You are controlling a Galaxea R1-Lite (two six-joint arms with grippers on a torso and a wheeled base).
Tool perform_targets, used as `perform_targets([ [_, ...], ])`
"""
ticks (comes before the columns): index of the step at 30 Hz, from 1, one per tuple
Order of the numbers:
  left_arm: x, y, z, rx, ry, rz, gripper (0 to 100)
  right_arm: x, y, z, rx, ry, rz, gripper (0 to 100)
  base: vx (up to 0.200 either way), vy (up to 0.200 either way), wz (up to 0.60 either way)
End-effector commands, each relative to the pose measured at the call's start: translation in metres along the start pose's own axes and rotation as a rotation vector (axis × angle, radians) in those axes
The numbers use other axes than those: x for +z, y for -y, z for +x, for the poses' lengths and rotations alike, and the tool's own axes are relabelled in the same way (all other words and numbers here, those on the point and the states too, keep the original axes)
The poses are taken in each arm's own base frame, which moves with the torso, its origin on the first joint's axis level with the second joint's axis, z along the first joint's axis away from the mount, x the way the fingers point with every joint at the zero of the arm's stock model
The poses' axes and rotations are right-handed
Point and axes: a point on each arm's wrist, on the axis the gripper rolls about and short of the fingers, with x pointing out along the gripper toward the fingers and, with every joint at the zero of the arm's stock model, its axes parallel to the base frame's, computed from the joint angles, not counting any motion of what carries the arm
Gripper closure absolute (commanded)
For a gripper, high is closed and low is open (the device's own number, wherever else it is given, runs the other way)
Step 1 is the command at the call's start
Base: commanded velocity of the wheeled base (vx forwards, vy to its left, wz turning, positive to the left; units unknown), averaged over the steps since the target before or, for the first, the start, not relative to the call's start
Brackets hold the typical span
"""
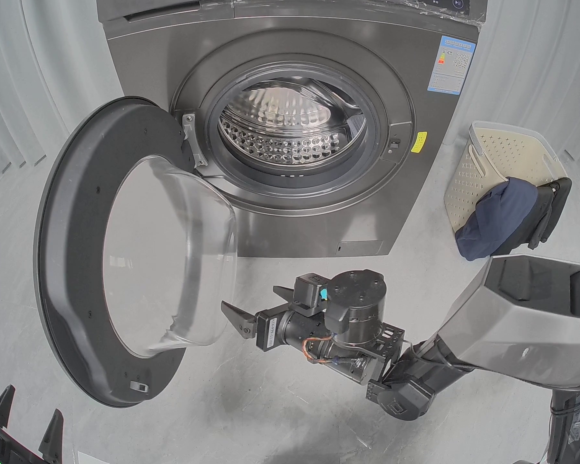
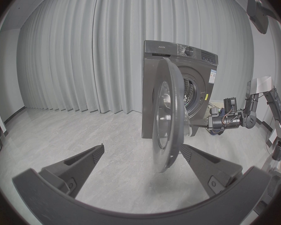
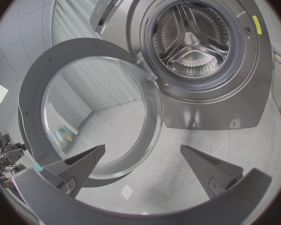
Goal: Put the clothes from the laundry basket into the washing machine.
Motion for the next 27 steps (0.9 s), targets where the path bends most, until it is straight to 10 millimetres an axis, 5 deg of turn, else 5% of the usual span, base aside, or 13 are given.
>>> perform_targets([
  [1,-0.005,0.0,0.0,0.001,-0.005,-0.001,0,-0.002,0.0,0.005,0.0,0.002,0.001,0,0.0,0.0,0.0],
  [6,-0.005,0.0,0.0,0.001,-0.005,-0.001,0,0.004,0.003,0.015,-0.003,0.032,0.002,0,0.0,0.0,0.0],
  [18,-0.005,0.0,0.0,0.001,-0.005,-0.001,0,-0.029,-0.012,0.054,0.031,0.019,-0.003,0,0.0,0.0,0.0],
  [27,-0.005,0.0,0.0,0.001,-0.005,0.0,0,-0.016,-0.004,0.057,0.011,0.029,-0.004,0,0.0,0.0,0.0],
])
